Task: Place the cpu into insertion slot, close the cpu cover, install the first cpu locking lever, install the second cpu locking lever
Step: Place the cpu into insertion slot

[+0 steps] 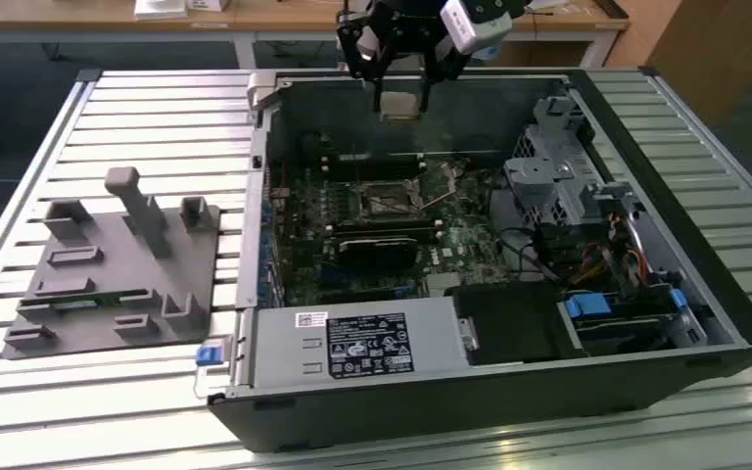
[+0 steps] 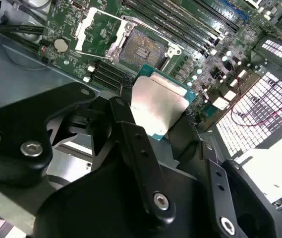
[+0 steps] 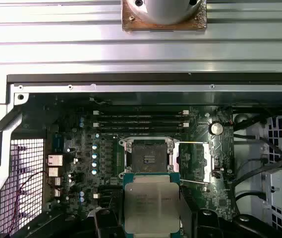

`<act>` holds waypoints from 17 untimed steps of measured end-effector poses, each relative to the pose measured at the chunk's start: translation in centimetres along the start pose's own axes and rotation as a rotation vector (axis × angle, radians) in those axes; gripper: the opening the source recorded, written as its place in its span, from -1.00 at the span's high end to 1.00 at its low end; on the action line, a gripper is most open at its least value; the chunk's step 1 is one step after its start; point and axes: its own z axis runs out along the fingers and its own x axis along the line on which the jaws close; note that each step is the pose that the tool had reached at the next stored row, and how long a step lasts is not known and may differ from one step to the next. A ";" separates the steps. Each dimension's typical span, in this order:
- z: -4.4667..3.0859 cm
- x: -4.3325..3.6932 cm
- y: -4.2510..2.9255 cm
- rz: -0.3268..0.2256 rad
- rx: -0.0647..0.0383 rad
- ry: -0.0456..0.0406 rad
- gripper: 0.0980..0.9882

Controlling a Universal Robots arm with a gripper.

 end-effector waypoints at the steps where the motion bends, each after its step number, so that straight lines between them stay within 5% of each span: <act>1: 0.00 0.00 0.00 0.000 0.000 0.0000 0.00; 8: 0.00 -0.01 0.00 0.009 0.000 -0.0008 0.00; 17: 0.05 0.00 -0.01 0.105 -0.002 -0.0093 0.00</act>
